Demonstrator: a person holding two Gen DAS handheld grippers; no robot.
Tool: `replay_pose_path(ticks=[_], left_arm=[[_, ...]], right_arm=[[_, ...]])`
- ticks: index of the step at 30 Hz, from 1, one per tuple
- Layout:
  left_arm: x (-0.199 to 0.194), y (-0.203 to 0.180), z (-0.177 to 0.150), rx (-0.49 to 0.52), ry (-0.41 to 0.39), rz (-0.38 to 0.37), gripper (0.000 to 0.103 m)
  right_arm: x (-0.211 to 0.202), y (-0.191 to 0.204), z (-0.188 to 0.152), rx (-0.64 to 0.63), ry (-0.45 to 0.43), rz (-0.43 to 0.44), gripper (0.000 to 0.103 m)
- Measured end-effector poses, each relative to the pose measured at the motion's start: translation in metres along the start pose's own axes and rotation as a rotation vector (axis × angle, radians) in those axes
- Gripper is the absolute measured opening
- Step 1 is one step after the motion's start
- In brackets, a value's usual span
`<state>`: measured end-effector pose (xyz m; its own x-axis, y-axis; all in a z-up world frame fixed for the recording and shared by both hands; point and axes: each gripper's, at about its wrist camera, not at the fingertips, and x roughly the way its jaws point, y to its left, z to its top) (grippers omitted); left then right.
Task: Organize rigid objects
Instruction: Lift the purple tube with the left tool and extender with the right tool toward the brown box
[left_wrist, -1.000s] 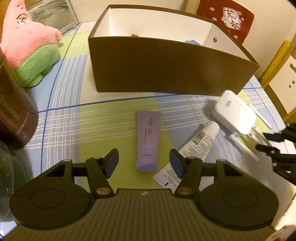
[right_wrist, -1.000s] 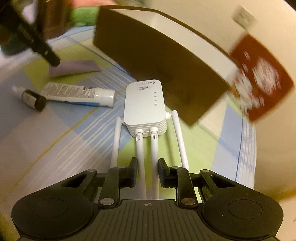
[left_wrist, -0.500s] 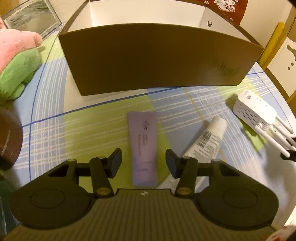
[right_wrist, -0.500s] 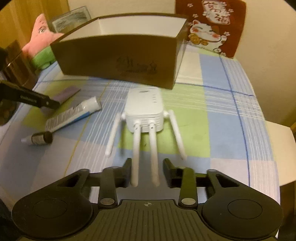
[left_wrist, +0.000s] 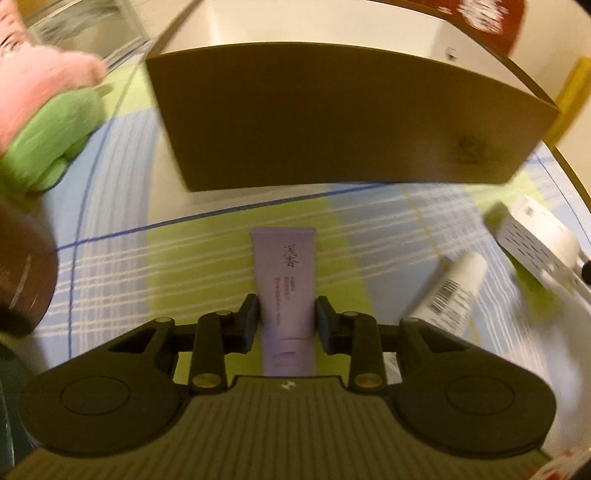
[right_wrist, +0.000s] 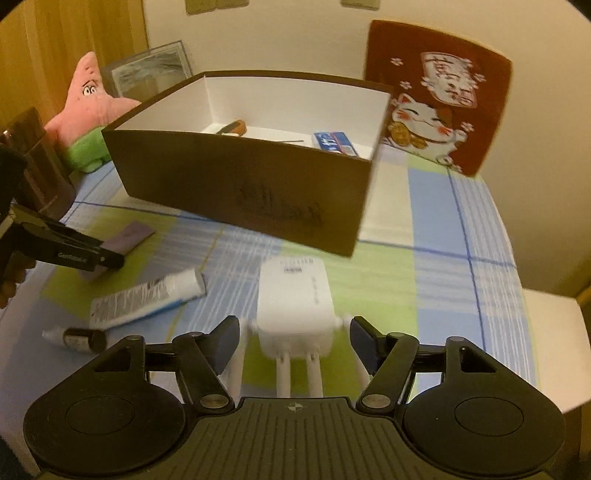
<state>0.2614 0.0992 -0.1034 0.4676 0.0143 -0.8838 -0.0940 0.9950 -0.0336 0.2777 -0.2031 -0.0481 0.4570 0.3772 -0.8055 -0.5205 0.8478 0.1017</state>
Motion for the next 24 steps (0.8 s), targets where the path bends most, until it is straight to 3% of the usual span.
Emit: replay_pose_path(ticks=[12,15,24], left_arm=[[0.001,0.002,0.004,-0.003,0.022,0.022,0.028],[0.004,-0.004,0.007,0.027,0.029,0.027,0.028],[0.007,-0.007,0.012,0.041,0.045,0.031,0.028]], right_arm=[[0.058,0.001,0.019,-0.069,0.129,-0.041,0.063],[0.062,0.001,0.016,-0.070,0.146,-0.024,0.055],[0.059,0.002,0.014,-0.061,0.132,-0.022,0.053]])
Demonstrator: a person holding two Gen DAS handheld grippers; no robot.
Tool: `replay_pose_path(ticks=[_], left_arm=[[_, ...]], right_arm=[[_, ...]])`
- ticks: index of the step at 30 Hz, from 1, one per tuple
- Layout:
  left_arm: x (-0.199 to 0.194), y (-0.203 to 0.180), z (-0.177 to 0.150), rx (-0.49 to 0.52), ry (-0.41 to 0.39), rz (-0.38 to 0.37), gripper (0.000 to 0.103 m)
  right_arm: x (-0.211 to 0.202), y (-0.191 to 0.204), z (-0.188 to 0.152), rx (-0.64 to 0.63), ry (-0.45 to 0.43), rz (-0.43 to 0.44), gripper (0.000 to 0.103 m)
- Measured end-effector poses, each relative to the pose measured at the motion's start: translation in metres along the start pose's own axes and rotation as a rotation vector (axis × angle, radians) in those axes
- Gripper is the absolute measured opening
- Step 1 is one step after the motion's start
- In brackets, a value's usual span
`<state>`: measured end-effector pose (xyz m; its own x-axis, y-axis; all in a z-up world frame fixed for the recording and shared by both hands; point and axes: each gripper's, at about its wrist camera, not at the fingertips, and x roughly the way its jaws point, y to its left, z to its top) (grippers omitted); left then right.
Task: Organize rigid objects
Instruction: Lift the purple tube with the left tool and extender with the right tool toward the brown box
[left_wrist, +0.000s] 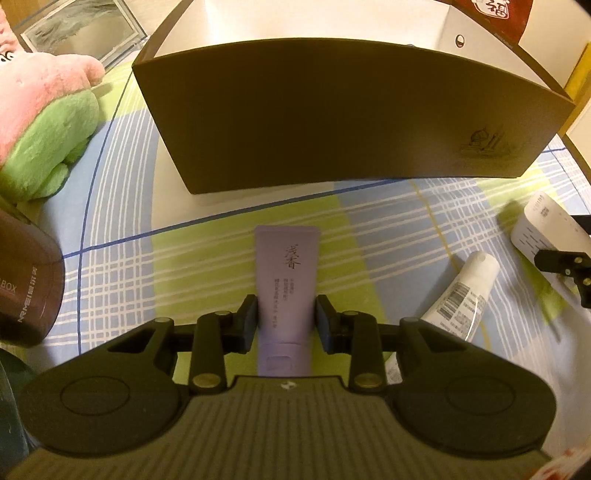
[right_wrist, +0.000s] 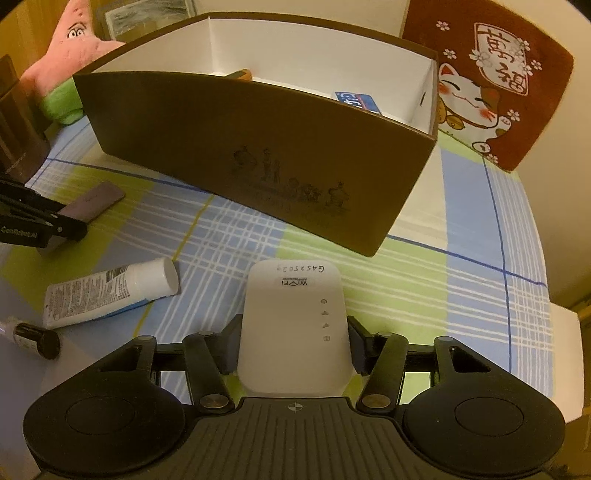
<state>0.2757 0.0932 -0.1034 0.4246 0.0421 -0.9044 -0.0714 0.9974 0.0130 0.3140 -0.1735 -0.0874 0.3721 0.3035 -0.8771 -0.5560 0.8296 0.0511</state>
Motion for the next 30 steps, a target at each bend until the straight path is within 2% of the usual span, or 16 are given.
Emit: replay_pose_path(ticks=[12,30], left_arm=[[-0.007,-0.004,-0.002,0.006,-0.013,-0.017,0.028],[-0.056,-0.002,-0.011,-0.024,-0.093,-0.046,0.028]], right_arm=[[-0.014,-0.003,-0.011,0.048,-0.011,0.005,0.053],[-0.056,0.003,-0.011,0.079,-0.109,0.032,0.053]])
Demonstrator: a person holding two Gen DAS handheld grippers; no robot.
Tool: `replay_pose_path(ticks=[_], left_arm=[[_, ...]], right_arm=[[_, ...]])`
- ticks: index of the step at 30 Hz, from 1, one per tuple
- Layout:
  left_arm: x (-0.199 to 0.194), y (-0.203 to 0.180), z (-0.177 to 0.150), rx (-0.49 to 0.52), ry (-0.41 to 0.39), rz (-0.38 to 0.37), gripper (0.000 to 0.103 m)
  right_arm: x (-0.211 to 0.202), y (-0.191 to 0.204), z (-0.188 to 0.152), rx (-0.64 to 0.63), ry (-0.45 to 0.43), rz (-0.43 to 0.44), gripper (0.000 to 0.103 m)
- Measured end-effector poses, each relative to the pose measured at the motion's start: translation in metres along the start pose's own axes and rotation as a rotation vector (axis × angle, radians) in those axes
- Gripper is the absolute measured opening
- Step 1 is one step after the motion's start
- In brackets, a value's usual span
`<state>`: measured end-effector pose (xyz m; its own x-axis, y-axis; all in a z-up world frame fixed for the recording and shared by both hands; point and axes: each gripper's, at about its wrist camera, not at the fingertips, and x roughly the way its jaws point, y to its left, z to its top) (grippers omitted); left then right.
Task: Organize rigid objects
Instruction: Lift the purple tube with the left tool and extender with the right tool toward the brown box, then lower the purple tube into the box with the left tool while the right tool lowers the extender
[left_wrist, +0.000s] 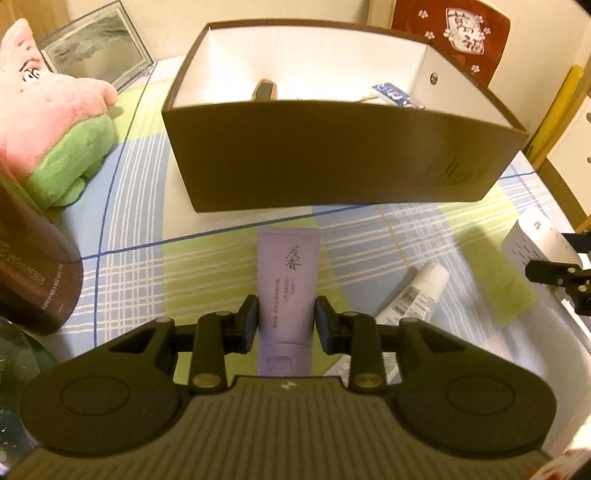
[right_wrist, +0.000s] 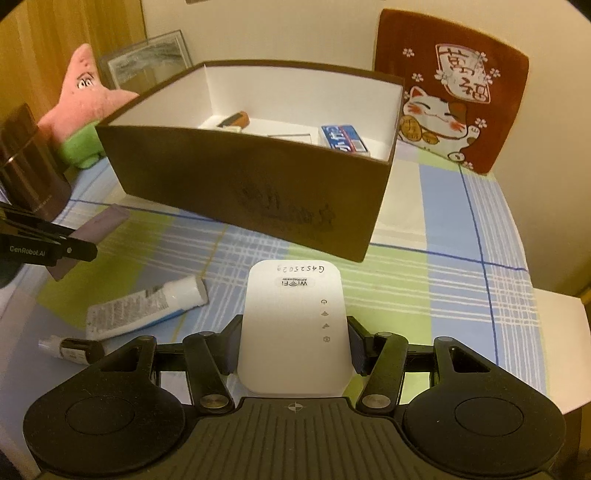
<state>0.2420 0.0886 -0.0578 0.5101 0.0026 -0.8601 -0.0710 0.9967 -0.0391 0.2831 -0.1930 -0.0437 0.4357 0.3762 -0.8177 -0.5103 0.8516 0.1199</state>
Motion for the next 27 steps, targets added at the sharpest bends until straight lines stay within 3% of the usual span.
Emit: replay_pose_path(ticks=[15,27], left_arm=[[-0.045,-0.007,0.015,-0.006,-0.114,-0.022,0.028],[-0.059,-0.014,0.052,0.016,-0.186,-0.042,0.028]], right_arm=[[-0.026,0.008,0.015,-0.021,-0.082,0.025,0.053],[-0.037,0.004,0.052,-0.041,-0.156,0.064,0.053]])
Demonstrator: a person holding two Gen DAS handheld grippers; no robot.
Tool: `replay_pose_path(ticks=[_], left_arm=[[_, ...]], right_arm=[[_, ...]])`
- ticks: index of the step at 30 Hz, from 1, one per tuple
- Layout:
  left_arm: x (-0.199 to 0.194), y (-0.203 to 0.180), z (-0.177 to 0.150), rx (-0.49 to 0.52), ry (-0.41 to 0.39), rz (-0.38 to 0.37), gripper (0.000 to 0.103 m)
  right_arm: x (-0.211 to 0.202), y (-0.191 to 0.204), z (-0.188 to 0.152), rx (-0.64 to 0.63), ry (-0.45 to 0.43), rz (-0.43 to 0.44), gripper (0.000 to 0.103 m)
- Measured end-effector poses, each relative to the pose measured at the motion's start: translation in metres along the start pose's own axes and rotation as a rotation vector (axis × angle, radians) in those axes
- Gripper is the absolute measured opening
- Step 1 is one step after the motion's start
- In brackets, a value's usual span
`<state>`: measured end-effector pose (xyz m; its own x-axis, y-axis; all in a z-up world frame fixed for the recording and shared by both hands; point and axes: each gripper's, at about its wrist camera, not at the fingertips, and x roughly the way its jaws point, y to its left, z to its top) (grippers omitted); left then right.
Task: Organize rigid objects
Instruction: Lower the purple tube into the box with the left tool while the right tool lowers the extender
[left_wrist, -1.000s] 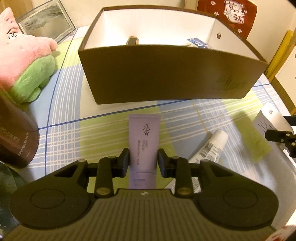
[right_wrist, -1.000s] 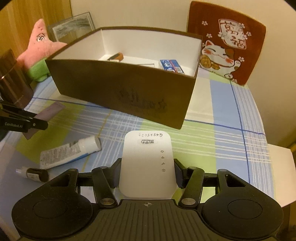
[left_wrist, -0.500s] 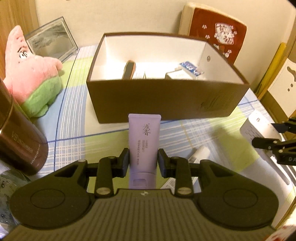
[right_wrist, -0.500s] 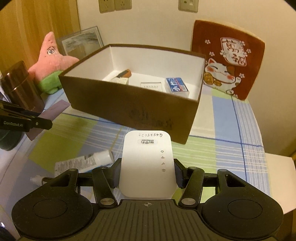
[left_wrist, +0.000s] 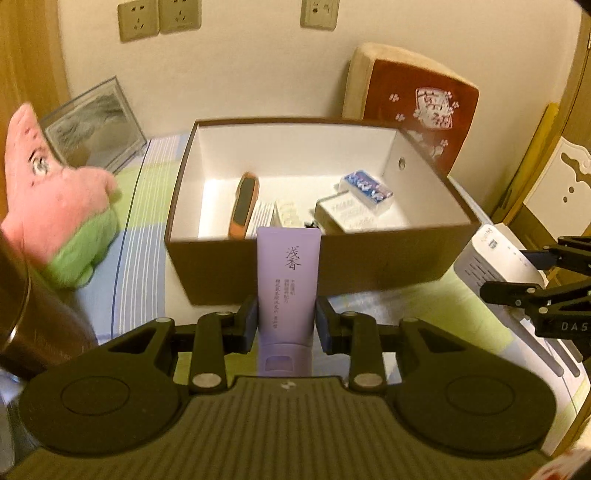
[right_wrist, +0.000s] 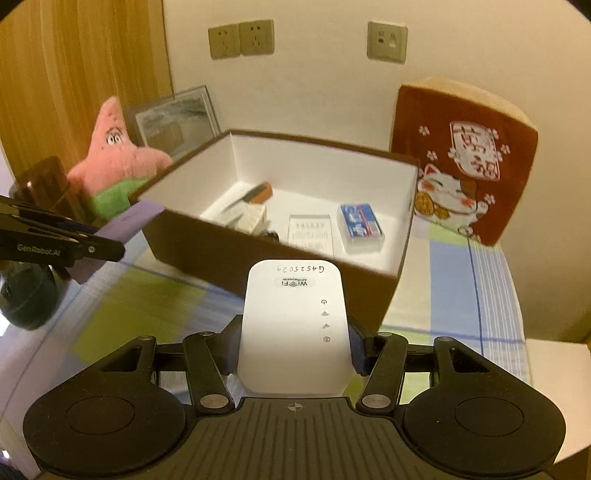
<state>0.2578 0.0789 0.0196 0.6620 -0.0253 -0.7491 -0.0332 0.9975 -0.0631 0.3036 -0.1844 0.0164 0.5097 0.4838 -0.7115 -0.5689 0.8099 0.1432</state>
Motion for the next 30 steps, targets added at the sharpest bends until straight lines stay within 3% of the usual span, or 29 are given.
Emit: replay_pose_path(ticks=[9,17,30], left_arm=[[0.014,-0.007,0.043,0.039,-0.044,-0.010,0.028],[0.046,-0.010,0.081,0.053,-0.035,-0.029,0.028],[0.122,-0.005,0.130,0.033,0.047,-0.039,0.028]], right_arm=[[0.010,-0.009,0.040,-0.005,-0.057,0.021,0.053],[0.043,-0.019,0.078,-0.009,-0.071,0.026,0.053],[0.127,-0.050,0.123,0.012,0.000,0.019,0.053]])
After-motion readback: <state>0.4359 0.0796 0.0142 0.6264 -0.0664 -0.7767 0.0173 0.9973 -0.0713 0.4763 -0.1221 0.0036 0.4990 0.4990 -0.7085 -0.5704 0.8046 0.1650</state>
